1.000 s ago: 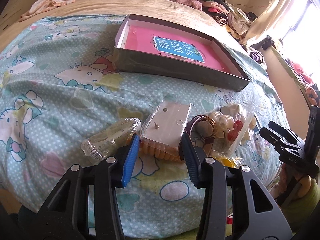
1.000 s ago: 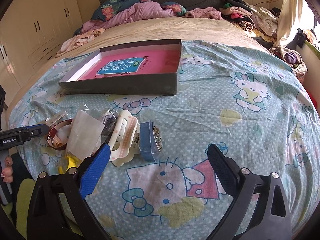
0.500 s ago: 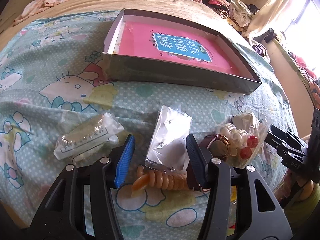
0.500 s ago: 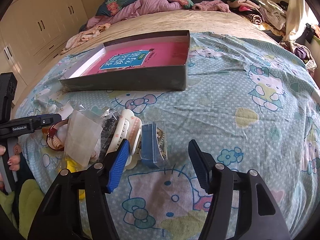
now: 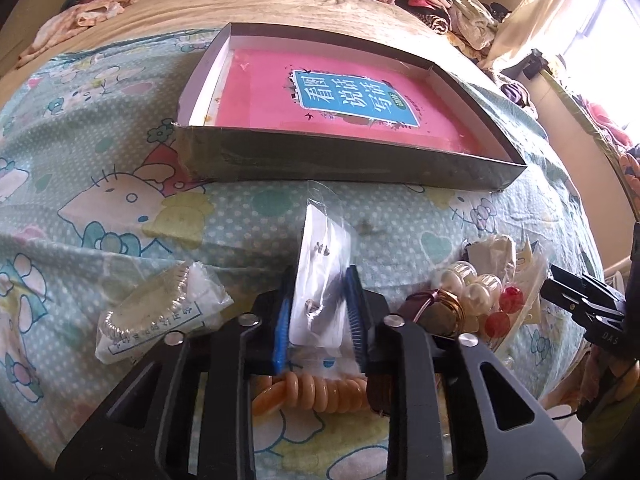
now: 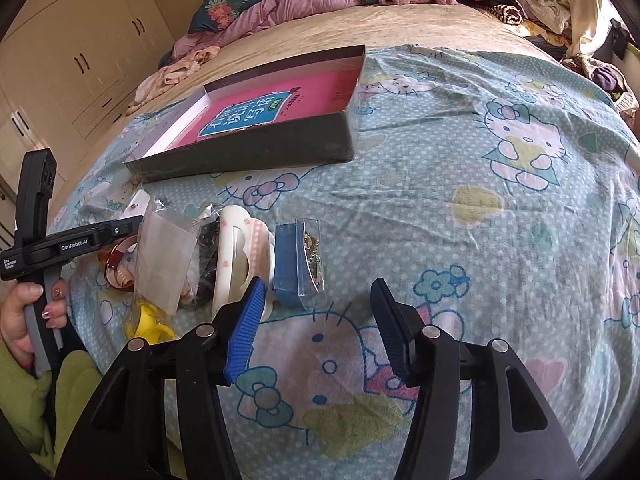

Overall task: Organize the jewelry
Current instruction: 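Close the left tool on the earring bag while the right tool grasps the blue box, then carry both items into the pink-lined box and open both tools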

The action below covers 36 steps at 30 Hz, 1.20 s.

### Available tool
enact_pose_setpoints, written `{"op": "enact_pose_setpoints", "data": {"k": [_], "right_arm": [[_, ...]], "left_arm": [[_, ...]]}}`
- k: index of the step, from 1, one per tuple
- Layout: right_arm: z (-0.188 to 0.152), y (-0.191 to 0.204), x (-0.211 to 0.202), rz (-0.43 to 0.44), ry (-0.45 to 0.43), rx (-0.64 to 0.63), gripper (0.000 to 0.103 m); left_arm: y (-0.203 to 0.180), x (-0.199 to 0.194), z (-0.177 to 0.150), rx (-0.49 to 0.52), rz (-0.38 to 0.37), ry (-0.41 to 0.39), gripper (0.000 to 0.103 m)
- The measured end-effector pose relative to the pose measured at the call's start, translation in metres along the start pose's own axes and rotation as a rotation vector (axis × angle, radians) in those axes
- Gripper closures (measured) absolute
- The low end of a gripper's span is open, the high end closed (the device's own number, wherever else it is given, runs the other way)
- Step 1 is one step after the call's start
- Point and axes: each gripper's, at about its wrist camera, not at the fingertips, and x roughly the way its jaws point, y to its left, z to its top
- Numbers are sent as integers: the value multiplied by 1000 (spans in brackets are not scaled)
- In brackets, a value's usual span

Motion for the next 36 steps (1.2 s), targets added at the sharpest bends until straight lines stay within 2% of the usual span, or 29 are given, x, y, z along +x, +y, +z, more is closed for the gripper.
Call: {"op": "enact_pose_setpoints", "data": {"k": [2,10,13,14,18,24,36], "right_arm": [[0,4,-1,6,1,-24,62],[7,-3,11,17,-33,-25,64],[11,-4,13,58,-41,-21,78],[12,-4,13,62,-43,-17,79],[15,-8,6,65,-59,4,79],[28,-12,-15,61,-132,21,79],[83,1,-25,75,-259,-7,79]], "left_arm": [[-3,0,2,8,-4,-5,93],[-8,-1,10,8,-24,-33,94],[-9,-4,12,7,-29,-47,94],[-10,-5,14,6,-32,-52,94],[-13,-13,18,10,-43,-76,94],[-13,-27,28,-2,-61,-119,94],[9,-33,59,-64,-32,-174,94]]}}
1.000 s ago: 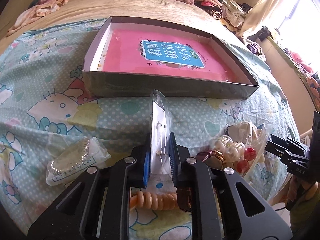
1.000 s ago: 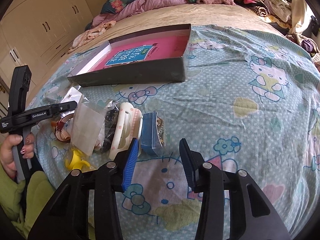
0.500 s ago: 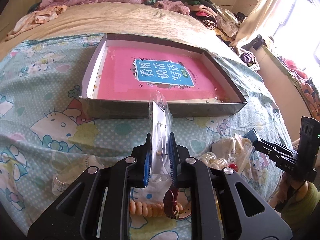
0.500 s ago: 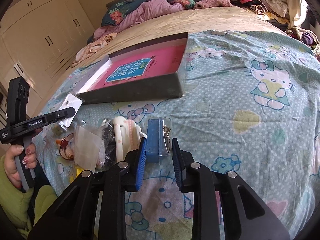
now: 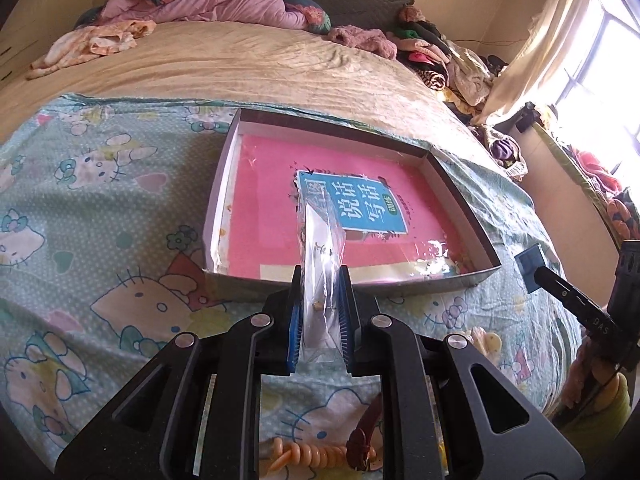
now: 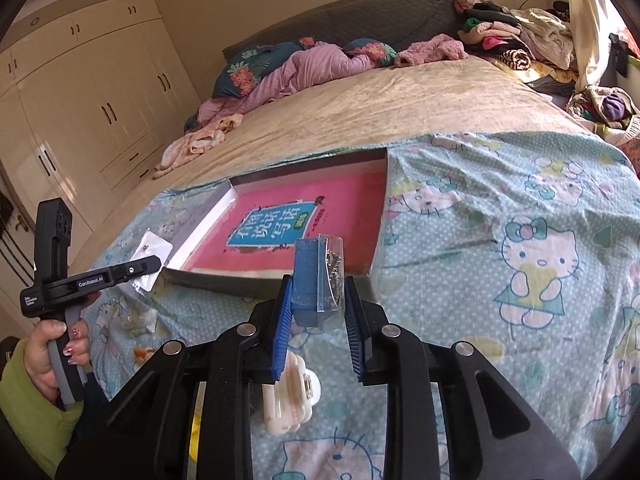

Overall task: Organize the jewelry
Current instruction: 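Carry both items into the pink-lined box and open both tools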

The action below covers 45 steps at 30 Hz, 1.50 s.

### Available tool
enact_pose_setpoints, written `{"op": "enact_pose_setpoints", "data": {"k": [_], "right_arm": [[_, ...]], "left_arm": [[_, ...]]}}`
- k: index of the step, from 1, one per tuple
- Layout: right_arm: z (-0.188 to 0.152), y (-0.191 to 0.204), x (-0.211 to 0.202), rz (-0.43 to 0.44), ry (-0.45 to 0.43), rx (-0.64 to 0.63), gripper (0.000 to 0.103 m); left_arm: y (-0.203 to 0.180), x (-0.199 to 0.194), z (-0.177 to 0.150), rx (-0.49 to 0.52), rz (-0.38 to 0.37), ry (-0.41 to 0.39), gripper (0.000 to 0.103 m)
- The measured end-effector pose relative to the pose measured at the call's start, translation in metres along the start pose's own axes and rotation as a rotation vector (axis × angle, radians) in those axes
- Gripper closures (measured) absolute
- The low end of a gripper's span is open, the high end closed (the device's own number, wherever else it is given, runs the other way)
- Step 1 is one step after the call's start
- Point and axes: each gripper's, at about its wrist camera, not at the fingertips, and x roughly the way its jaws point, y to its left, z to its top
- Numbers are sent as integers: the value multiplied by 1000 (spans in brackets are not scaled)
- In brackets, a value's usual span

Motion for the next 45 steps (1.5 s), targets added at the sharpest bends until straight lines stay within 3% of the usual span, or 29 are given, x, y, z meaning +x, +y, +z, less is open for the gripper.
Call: {"op": "enact_pose_setpoints", "data": {"k": [11,29,36,41,43,45], "right_arm": [[31,5,39,-21,-4,-25,80],[24,-1,107,-122,99,-45,79],[21,-4,102,-115,102,-26,77],[17,-6,86,-105,79,3,64],[15,-6,77,-98,71,13,61],[14,-5,69,-91,63,20,59]], "left_arm": [[16,23,20,-33,26,-6,94],[22,59,20,-14,63,15,94],[22,58,21,-7,67,12,94],[20,57,21,-4,67,12,94],[19,57,20,-4,69,10,91],[19,55,20,-5,71,3,79]]}}
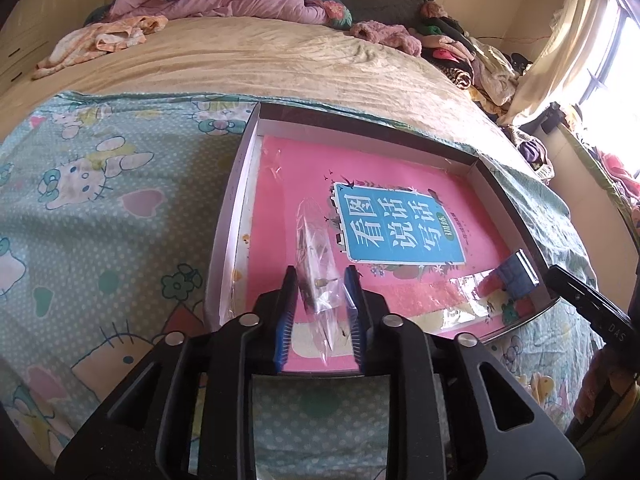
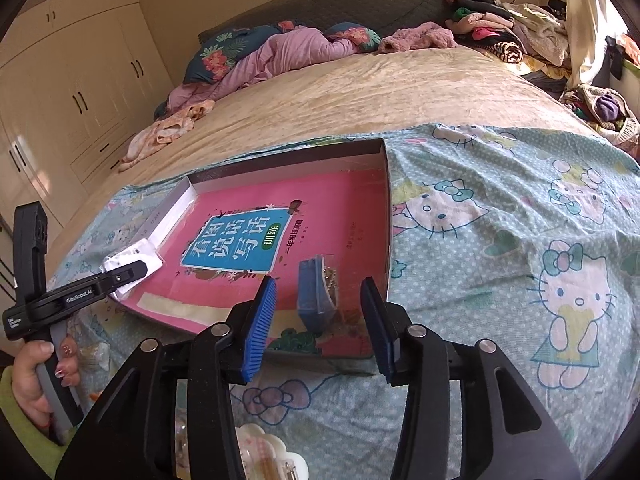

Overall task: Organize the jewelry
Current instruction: 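Carry both items into the pink-lined box and open both tools, then withdraw both tools from the box back toward the remaining jewelry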

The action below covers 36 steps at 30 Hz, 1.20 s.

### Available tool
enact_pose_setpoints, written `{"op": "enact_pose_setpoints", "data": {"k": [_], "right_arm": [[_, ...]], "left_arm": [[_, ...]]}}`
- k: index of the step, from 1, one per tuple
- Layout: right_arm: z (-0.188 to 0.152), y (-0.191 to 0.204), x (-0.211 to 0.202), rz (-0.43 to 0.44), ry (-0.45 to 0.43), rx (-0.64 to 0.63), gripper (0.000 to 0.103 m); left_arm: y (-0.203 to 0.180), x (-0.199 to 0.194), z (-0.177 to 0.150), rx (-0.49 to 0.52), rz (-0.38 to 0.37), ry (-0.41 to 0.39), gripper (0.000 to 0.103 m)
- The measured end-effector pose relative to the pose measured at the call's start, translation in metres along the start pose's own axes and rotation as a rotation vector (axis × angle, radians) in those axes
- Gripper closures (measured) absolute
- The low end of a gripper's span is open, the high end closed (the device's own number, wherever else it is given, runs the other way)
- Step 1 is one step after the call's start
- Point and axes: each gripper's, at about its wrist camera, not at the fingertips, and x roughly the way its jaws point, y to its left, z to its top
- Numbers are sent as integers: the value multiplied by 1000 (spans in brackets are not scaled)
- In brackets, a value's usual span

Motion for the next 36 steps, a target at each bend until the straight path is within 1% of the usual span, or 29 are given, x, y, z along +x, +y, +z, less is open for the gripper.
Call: {"op": "enact_pose_setpoints", "data": {"k": [4,5,6,8,11,14,16,18,20,22,24,32,36], "right_arm": [[-2,-1,-14,8,-11,7,57],[-2,-1,-17,10,-13,8,57],[-2,-1,-21,11,-16,9,56],[-2,0,-27,12,-26,9,53],[-2,2,-34,14,-35,7,51],[-2,3,-42,19,-47,11,47],[-2,3,-48,22,-56,9,45],[-2,5,-54,26,-62,7,44],[-2,6,-60,28,-70,3,41],[-2,8,-67,32,-77,-4,39],[-3,10,-75,32,-88,-9,32],[-10,19,-98,43,-109,-37,26],[-16,22,-104,50,-105,-49,26]], "left_arm": [[2,-7,1,0,1,-16,76],[1,-10,1,-1,0,-21,73],[1,-13,2,-2,-2,-28,68],[0,-21,3,-3,-3,-43,63],[1,-33,4,-5,6,-70,62],[2,-48,6,-11,10,-96,48],[1,-59,6,-12,15,-116,43],[0,-70,7,-17,20,-135,29],[-2,-79,7,-21,20,-149,19],[-5,-86,6,-19,15,-159,16],[-7,-95,3,-23,2,-170,10],[-16,-124,-8,-19,-12,-205,10],[-18,-133,-15,-16,-13,-209,10]]}}
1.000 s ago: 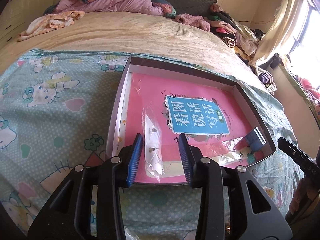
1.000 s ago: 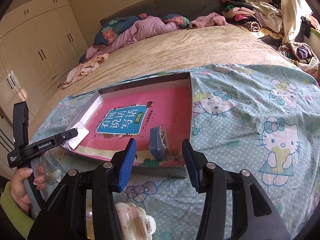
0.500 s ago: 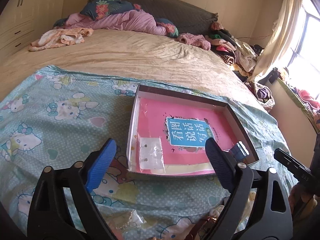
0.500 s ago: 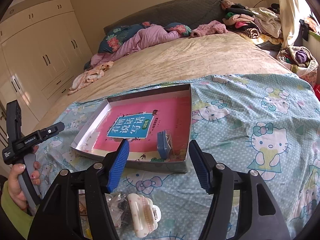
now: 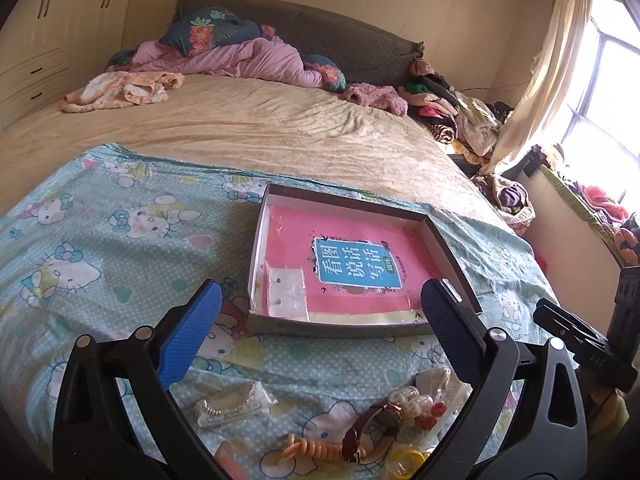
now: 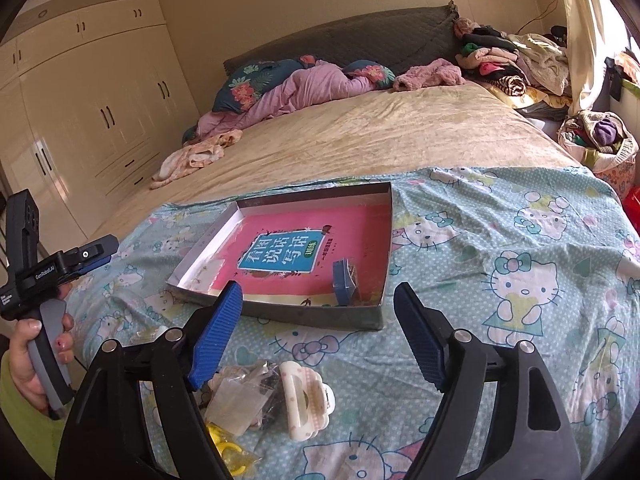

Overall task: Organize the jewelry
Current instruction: 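Withdraw both tools from the box back toward the remaining jewelry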

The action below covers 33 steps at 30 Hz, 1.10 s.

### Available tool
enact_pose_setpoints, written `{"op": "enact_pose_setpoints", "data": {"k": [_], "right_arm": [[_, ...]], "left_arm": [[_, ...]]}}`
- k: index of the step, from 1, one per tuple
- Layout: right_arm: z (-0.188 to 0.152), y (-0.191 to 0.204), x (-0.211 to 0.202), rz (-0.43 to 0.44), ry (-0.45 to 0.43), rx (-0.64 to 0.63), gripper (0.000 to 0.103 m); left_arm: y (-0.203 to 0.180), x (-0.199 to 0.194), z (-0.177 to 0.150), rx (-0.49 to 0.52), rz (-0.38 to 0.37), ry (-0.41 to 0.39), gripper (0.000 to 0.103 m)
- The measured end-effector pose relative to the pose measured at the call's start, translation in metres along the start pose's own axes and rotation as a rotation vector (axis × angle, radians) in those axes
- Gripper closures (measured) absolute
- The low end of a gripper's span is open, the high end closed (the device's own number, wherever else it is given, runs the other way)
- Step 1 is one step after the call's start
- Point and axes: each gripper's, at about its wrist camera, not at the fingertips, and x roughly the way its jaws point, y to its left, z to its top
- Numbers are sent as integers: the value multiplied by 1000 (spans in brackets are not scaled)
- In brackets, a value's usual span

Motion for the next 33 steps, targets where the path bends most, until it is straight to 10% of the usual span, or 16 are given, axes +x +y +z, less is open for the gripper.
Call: {"op": "enact_pose_setpoints", "data": {"k": [33], "right_arm": [[-48,27,-20,44,105,-80,26]], "left_arm": [[-29,-21,-57,104,23,71,10]]}}
